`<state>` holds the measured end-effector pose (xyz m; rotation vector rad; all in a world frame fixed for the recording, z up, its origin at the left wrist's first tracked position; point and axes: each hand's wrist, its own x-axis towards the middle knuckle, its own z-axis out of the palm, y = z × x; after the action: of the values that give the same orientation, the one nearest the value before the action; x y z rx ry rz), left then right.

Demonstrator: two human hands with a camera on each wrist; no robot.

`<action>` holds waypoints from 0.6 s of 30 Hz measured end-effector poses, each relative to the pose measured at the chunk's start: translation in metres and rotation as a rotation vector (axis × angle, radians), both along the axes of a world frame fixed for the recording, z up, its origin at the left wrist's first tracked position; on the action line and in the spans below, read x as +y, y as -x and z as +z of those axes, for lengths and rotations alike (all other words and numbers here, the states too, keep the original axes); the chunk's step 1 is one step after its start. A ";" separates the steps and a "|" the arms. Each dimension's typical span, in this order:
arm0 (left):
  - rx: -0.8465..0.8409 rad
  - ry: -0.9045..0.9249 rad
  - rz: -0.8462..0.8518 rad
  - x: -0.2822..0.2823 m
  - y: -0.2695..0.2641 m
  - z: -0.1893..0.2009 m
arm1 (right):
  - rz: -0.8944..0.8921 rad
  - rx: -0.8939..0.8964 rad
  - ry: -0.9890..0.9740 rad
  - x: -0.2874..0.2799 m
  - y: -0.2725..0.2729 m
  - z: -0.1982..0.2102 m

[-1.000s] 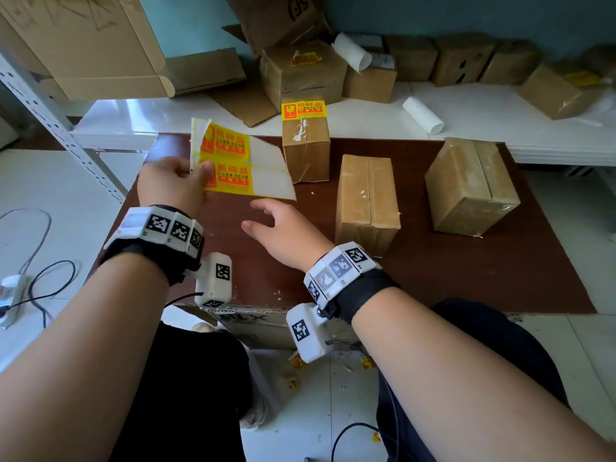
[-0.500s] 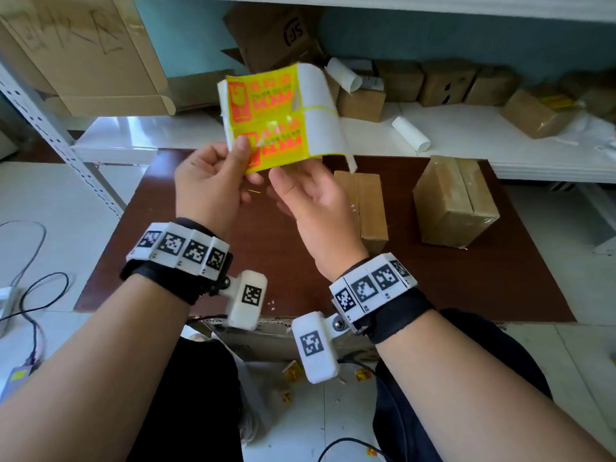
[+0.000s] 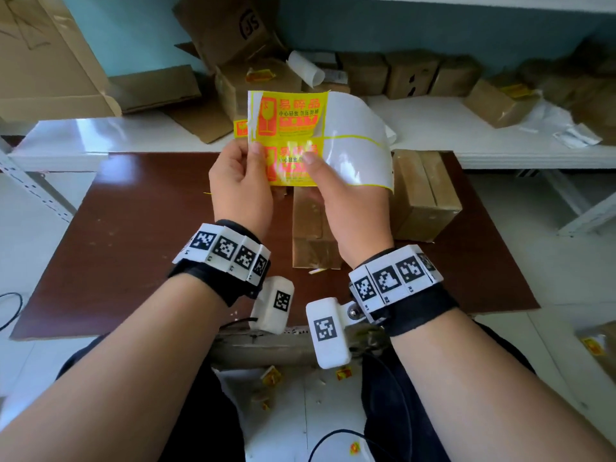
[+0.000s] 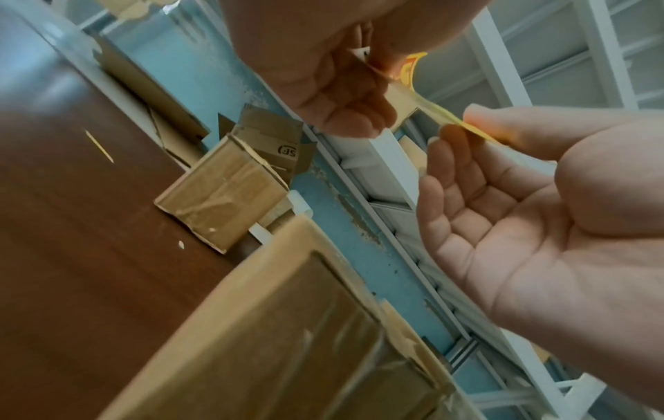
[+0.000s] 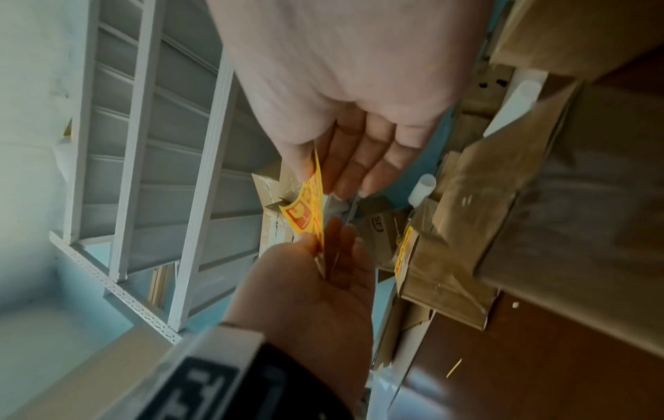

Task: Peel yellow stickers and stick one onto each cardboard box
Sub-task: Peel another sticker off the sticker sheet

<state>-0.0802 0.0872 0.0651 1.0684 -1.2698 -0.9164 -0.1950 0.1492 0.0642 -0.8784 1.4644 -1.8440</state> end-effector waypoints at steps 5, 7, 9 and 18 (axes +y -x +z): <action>-0.017 -0.017 0.123 -0.010 0.022 -0.010 | 0.064 0.046 -0.073 -0.001 0.017 -0.002; -0.026 -0.017 0.126 -0.014 0.026 -0.013 | 0.079 0.061 -0.144 -0.003 0.024 -0.005; -0.050 -0.011 0.123 -0.015 0.030 -0.014 | 0.108 0.060 -0.205 -0.003 0.030 -0.006; -0.025 0.012 0.126 -0.016 0.032 -0.012 | 0.216 -0.111 -0.213 0.005 0.045 0.005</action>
<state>-0.1119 0.0711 0.0528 1.1400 -1.2129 -0.8016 -0.2401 0.1543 0.0692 -0.7837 1.4072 -1.5243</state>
